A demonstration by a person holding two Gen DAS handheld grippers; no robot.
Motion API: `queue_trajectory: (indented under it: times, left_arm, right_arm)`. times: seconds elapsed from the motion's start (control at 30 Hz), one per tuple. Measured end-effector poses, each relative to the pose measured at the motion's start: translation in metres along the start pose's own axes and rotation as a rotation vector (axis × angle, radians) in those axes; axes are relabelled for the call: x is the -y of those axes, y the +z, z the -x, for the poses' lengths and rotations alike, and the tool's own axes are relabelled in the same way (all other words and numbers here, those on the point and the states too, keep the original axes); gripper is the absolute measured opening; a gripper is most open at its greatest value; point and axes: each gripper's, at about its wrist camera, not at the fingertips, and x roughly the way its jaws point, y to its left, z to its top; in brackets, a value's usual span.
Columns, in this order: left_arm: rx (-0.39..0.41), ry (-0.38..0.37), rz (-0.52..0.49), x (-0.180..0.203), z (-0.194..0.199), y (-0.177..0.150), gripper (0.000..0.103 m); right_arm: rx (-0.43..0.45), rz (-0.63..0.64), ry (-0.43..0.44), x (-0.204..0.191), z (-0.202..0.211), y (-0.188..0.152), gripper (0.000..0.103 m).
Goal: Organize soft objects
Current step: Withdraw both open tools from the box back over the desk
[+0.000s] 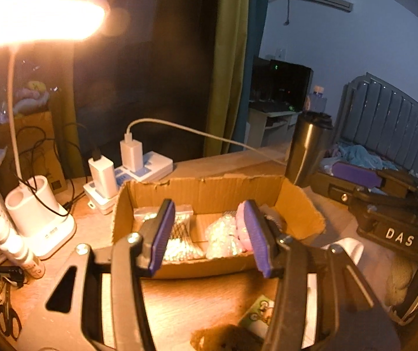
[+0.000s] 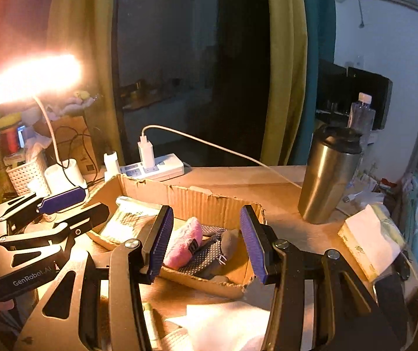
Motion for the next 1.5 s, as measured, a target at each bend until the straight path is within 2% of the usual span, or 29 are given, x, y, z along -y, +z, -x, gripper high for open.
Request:
queue_trajectory:
  times: [0.9, 1.5]
  left_arm:
    - [0.122, -0.017, -0.028, 0.024, 0.108, -0.008, 0.051]
    - [0.115, -0.025, 0.009, 0.028, 0.145, -0.051, 0.051]
  right_arm:
    - [0.1, 0.024, -0.028, -0.024, 0.1, -0.012, 0.05]
    - [0.061, 0.043, -0.035, -0.043, 0.129, -0.055, 0.05]
